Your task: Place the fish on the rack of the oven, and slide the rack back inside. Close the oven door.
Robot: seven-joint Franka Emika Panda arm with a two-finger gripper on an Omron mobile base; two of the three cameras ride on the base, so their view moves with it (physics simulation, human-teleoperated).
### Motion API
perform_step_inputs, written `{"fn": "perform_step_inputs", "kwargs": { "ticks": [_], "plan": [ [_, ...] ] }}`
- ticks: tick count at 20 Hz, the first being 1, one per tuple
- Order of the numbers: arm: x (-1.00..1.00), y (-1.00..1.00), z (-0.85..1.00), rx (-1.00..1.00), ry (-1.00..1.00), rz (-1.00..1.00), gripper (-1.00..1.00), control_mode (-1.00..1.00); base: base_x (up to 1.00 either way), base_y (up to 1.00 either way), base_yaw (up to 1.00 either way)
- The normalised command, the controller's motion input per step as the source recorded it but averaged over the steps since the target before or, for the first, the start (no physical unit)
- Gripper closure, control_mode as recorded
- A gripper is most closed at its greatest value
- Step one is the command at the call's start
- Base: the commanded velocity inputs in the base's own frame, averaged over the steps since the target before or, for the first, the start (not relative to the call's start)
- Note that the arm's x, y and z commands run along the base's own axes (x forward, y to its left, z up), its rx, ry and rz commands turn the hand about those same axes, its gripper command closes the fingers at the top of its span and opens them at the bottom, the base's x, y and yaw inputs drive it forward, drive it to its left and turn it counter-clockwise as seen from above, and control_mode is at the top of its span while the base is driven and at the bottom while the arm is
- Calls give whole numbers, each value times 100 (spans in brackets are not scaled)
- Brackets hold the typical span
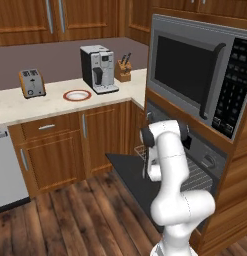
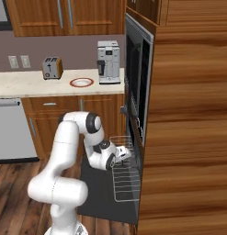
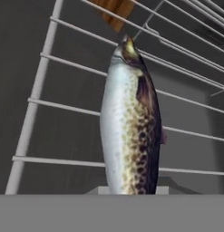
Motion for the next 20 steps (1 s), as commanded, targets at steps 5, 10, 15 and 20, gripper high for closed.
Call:
{"fn": "perform_step_inputs", "kwargs": {
  "ticks": [5, 10, 15, 20],
  "plan": [
    [5, 12, -14, 0, 4, 10, -100, -100, 0, 0, 0],
    [-18, 1, 23, 0, 0, 4, -100, -100, 0, 0, 0],
    [-23, 30, 52, -1, 1, 0, -100, -100, 0, 0, 0],
    [-20, 68, 70, -1, 13, 0, -100, -100, 0, 0, 0]
  ]
}}
